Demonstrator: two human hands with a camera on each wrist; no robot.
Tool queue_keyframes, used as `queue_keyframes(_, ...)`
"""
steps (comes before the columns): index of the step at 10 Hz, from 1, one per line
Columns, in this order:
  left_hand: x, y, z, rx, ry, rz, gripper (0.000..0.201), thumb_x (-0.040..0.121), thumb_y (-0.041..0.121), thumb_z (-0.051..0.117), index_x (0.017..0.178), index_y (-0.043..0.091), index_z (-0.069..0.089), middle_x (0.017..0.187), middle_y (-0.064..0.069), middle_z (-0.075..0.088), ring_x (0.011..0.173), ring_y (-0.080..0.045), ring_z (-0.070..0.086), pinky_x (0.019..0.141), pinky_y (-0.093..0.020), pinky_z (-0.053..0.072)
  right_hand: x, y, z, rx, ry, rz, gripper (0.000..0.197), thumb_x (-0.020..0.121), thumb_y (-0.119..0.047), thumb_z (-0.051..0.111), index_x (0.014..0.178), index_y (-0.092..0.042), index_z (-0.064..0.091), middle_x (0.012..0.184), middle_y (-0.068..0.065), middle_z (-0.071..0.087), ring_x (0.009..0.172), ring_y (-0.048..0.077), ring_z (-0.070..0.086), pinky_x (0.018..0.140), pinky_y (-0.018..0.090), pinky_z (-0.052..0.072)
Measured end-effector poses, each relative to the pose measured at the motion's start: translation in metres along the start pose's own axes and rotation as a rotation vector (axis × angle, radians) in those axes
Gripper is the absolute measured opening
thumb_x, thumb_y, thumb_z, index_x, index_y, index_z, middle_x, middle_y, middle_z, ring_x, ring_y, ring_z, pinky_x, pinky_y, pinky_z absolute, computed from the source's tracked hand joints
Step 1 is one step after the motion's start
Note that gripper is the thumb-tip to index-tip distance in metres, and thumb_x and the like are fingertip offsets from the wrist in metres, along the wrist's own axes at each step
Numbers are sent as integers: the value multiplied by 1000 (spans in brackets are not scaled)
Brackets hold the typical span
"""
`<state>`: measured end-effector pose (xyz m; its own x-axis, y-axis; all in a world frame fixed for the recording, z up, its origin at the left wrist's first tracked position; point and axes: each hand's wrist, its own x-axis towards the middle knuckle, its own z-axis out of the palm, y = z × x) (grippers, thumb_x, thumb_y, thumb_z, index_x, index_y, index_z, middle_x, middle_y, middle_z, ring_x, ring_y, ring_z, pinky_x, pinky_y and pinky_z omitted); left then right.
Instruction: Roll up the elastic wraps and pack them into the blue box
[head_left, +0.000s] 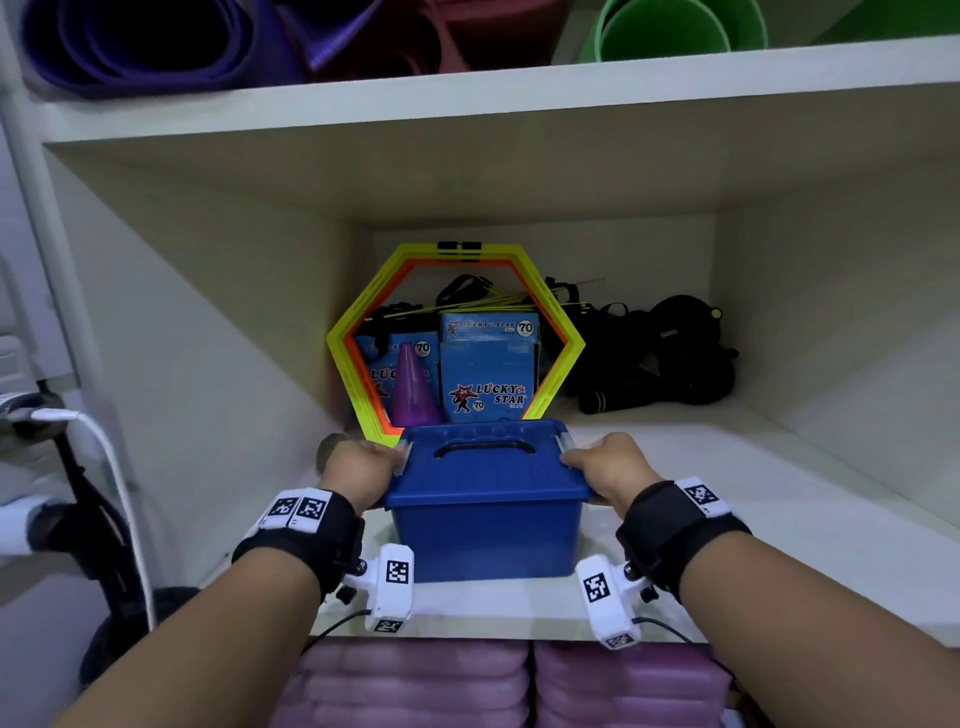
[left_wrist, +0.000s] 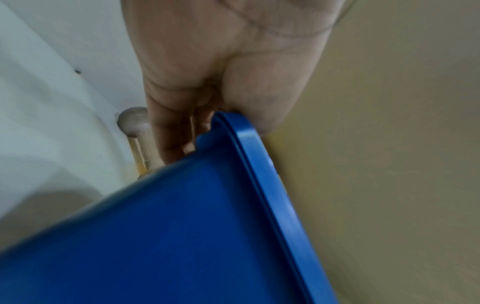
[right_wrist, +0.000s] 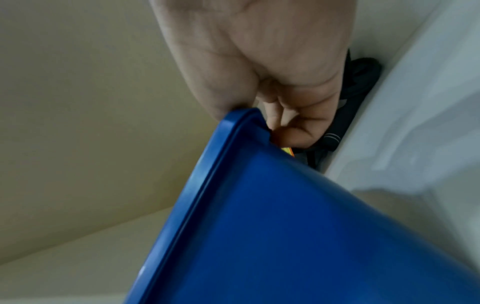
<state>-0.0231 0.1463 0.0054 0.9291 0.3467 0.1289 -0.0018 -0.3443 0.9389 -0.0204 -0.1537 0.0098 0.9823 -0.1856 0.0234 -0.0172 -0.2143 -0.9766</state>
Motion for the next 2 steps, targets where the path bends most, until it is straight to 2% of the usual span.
queue_keyframes(1,-37,10,-1,-190,-81,-60,29,100,39,53,91,13,62,95,-14,68,83,-31,67,75,-49,61,-27,4,-12,44,-60,-44,31,99,-33,55,79,-10,55,74,9,60,62,22,56,60,33,51)
queue_keyframes(2,-81,-6,-11,-299,-137,-67,35,105,43,41,110,17,64,101,-5,70,79,-26,65,64,-33,54,-65,33,-28,222,-142,-4,33,101,-39,52,97,-7,59,81,8,60,62,20,51,53,30,45)
